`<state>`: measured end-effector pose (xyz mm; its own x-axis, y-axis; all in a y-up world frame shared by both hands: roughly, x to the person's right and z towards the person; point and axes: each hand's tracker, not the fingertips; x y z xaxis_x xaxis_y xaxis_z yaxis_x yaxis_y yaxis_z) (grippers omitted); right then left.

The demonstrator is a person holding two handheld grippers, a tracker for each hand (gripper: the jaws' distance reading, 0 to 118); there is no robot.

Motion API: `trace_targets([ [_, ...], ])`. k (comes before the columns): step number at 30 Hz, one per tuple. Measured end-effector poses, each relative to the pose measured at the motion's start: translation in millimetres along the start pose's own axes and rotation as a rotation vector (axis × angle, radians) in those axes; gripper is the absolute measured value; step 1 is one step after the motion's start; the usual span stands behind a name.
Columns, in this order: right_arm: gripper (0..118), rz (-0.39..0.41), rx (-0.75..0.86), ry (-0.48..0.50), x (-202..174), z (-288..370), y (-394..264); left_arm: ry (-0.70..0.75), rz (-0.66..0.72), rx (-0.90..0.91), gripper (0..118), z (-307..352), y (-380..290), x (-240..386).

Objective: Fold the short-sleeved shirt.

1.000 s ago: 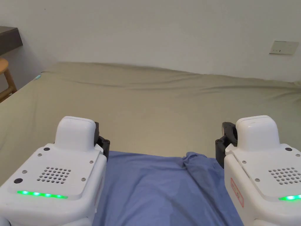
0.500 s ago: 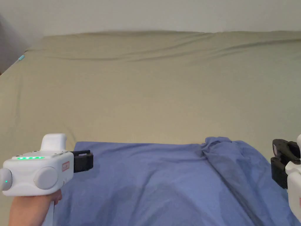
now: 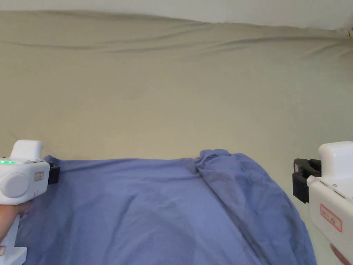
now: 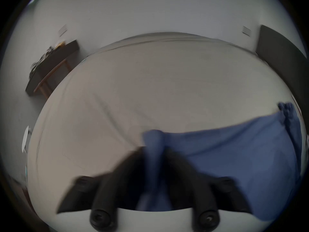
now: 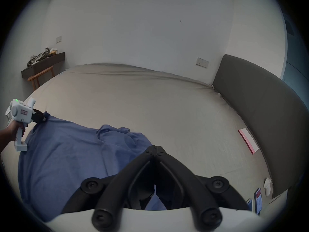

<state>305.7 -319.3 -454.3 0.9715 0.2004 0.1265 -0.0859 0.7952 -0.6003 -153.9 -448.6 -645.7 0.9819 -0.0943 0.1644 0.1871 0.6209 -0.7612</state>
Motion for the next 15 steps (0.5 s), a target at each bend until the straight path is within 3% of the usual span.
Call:
trace_targets([
  [1,0,-0.003,-0.010,-0.001,4,-4,0,0.013,-0.078,0.006,2,3,-1,11],
  [2,0,-0.004,-0.023,0.003,8,-8,2,0.082,-0.140,0.025,2,10,-1,11],
  [4,0,-0.042,-0.067,0.053,18,-16,5,0.075,-0.202,0.061,2,28,0,7],
  [7,0,-0.079,-0.127,0.106,33,-40,10,0.053,-0.085,0.094,2,55,-2,-5],
  [8,16,-0.068,-0.137,0.101,35,-51,11,0.039,-0.059,0.110,2,68,-2,-8],
  [9,42,-0.056,-0.162,0.103,38,-65,12,0.025,-0.037,0.126,2,82,-3,-10],
  [11,115,-0.034,-0.245,0.103,40,-92,10,0.007,-0.033,0.152,2,104,-5,-11],
  [13,110,-0.040,-0.326,0.120,40,-122,2,0.006,-0.056,0.187,2,130,-9,-10],
  [14,111,-0.052,-0.294,0.127,39,-133,-1,0.009,-0.059,0.191,2,138,-11,-9],
  [15,111,-0.100,-0.338,0.136,39,-146,-10,0.013,-0.059,0.186,1,140,-13,-8],
])
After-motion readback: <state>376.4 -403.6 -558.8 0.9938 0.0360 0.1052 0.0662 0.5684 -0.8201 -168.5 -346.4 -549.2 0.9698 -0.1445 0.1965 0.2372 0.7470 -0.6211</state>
